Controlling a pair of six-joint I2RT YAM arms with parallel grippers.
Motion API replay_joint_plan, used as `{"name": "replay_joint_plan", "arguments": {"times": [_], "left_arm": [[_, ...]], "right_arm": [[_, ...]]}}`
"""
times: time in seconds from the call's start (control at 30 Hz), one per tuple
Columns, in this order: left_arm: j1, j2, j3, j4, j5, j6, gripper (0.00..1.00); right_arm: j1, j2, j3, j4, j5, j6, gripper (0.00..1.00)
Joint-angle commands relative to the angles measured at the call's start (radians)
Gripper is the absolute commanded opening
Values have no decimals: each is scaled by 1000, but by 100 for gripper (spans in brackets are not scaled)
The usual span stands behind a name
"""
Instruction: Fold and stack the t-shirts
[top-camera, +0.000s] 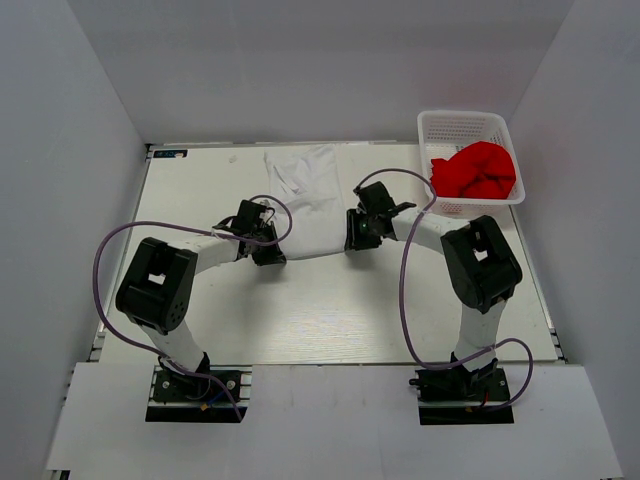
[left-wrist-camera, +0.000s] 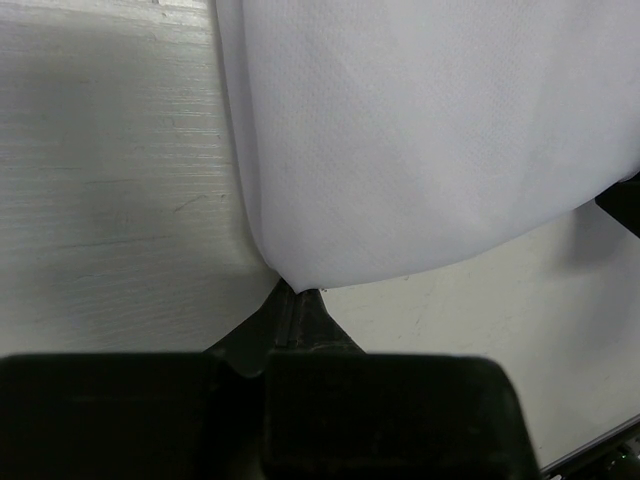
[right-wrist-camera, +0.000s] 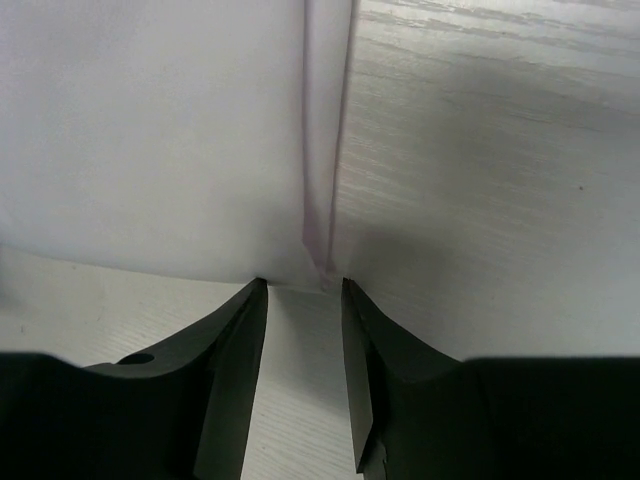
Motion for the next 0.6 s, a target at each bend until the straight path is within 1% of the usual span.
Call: {"name": "replay_joint_plan", "arguments": {"times": [0.0,0.07,0.1,0.17,0.2,0.23,0.27,0.37,0.4,0.43,0.5,0.53,0.57], "left_arm": [[-6,-11,-22,-25,-54,20,0],[-6,-11,-13,-25,-54,20,0],[-6,0,-13,-25,-54,20,0],[-6,0,-4,-25,-54,20,0],[-6,0,-4,-25,-44,20,0],[-6,0,-4,-25,-44,20,0],[-6,0,-4,-25,-44,20,0],[-6,-40,-4,-79,-44,20,0],[-6,-60,-32,-97,-22,20,0],[-15,-112,-51,-114,-13,8,0],[-24,-178,-100,-138,10,-5,0],[-36,-212,-100,-163,10,-5,0],[-36,-279,-112,-231,19,-5,0]], "right_arm": [[6,18,39,-37,50,-36,42],[12,35,49,-35,44,-40,42],[15,50,59,-35,39,-43,36],[20,61,64,-34,9,-42,29],[23,66,66,-26,3,-42,18],[25,63,61,-21,1,-40,10],[28,61,59,-18,-1,-40,0],[31,-18,20,-11,-5,-52,0],[29,-37,-17,-18,-16,-54,0],[32,-98,-32,-26,-25,-62,0],[41,-143,-110,-38,-63,-60,0],[44,-213,-132,-55,-74,-69,0],[44,-239,-154,-64,-89,-75,0]]}}
